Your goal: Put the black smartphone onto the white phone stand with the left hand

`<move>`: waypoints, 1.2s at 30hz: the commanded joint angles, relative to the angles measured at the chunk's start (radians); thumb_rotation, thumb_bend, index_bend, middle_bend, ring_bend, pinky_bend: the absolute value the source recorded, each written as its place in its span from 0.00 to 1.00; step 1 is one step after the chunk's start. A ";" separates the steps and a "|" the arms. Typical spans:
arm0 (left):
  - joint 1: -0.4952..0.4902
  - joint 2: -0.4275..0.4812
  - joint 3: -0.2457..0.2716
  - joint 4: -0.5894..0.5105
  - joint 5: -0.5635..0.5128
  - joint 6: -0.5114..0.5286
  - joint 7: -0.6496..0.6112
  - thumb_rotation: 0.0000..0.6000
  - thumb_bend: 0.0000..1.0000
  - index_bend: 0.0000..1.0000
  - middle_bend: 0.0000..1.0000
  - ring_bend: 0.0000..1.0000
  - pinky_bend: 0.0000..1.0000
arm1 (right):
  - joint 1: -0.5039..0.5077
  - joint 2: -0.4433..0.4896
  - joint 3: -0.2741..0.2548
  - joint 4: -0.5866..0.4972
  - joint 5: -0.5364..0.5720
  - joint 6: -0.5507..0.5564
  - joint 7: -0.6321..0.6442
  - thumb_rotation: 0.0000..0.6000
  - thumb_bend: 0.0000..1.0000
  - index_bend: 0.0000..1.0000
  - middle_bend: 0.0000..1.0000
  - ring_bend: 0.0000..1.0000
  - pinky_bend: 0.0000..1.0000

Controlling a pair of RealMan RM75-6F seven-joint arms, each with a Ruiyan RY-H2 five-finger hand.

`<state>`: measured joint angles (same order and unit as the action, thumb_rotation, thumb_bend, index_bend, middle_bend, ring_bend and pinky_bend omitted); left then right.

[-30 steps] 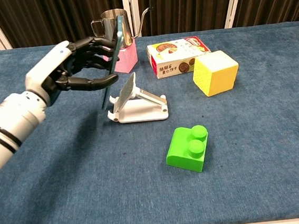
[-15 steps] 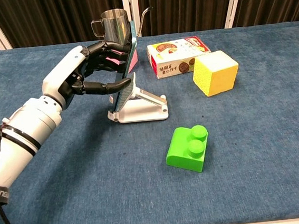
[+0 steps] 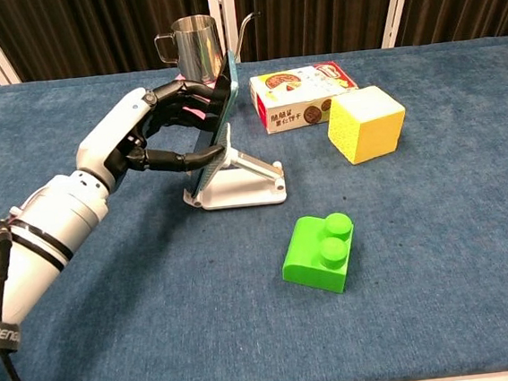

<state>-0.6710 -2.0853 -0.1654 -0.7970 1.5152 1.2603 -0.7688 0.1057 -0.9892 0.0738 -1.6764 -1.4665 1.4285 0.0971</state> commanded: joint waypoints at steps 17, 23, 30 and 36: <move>0.005 0.045 0.031 -0.058 -0.004 -0.046 0.030 1.00 0.06 0.00 0.12 0.01 0.02 | -0.001 -0.007 0.005 0.010 -0.005 0.006 0.015 1.00 0.26 0.00 0.05 0.00 0.00; 0.005 0.066 0.029 -0.098 -0.005 -0.049 0.057 1.00 0.06 0.00 0.06 0.00 0.01 | -0.003 -0.007 0.005 0.013 -0.008 0.010 0.021 1.00 0.26 0.00 0.05 0.00 0.00; 0.030 0.241 0.064 -0.221 0.016 -0.048 0.221 1.00 0.06 0.00 0.03 0.00 0.01 | 0.001 0.000 0.009 0.021 -0.008 0.005 0.040 1.00 0.26 0.00 0.05 0.00 0.00; 0.119 0.571 0.082 -0.521 -0.115 -0.111 0.539 1.00 0.08 0.00 0.08 0.00 0.01 | 0.005 0.008 0.008 0.044 -0.016 -0.003 0.083 1.00 0.26 0.00 0.05 0.00 0.00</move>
<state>-0.6161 -1.6963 -0.0982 -1.1344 1.4865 1.1837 -0.4051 0.1089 -0.9821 0.0825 -1.6396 -1.4798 1.4280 0.1710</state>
